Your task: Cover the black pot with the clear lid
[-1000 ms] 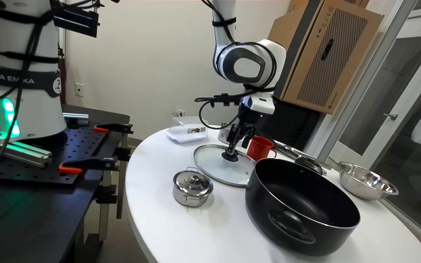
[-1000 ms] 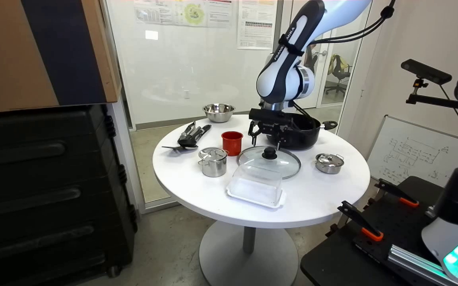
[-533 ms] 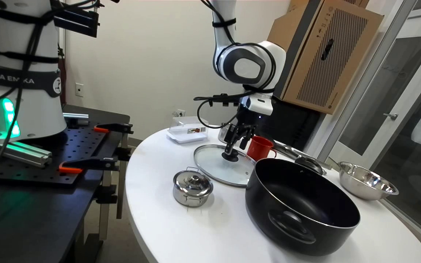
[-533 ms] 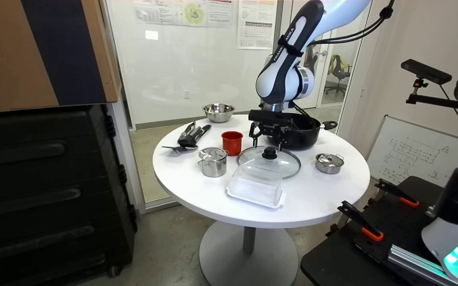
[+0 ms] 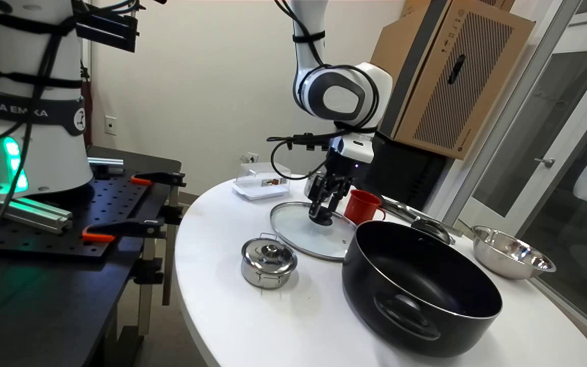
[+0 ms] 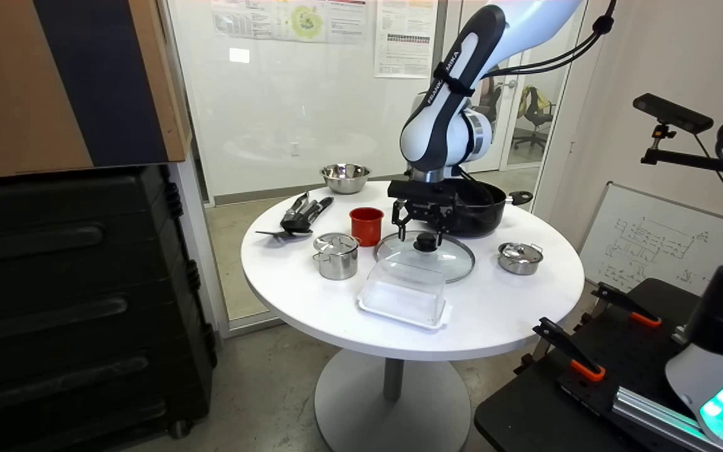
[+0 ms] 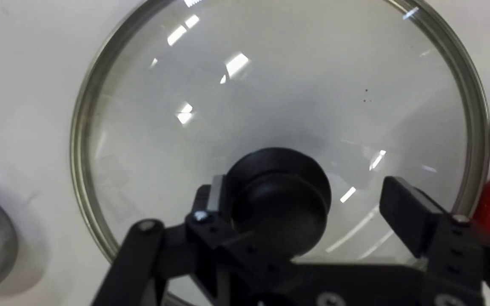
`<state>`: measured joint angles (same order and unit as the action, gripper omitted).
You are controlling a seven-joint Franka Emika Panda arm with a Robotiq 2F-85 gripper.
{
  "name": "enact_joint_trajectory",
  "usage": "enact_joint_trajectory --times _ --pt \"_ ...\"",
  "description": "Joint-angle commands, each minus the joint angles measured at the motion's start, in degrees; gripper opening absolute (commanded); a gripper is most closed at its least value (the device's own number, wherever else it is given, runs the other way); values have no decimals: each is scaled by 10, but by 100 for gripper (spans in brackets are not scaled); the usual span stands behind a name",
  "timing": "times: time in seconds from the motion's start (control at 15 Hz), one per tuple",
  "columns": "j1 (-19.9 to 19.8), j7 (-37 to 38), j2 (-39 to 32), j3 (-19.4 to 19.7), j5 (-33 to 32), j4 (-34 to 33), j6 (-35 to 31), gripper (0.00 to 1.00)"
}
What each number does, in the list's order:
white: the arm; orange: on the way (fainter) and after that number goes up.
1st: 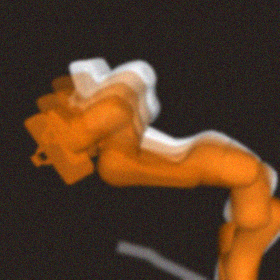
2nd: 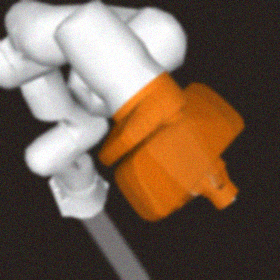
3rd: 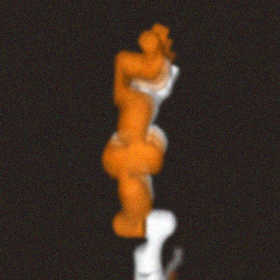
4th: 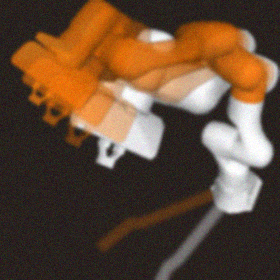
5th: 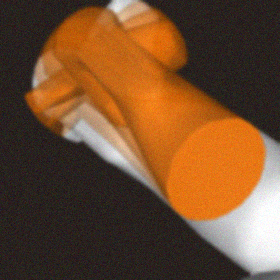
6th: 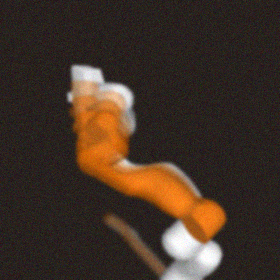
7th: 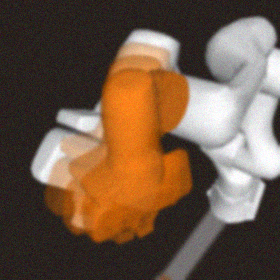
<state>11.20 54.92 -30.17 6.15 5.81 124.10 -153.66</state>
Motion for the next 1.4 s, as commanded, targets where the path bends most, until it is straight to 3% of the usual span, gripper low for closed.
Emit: enact_joint_trajectory --times 0.0,0.13,0.33,0.73,1.33 --pt "6 18 -6 10 -5 -13 7 60" --pt "3 16 -3 11 -4 -12 7 43" --pt "3 12 3 9 -5 -11 6 25" --pt "-9 -35 44 -17 2 19 29 25" --pt "-33 -147 218 -60 20 125 56 25"
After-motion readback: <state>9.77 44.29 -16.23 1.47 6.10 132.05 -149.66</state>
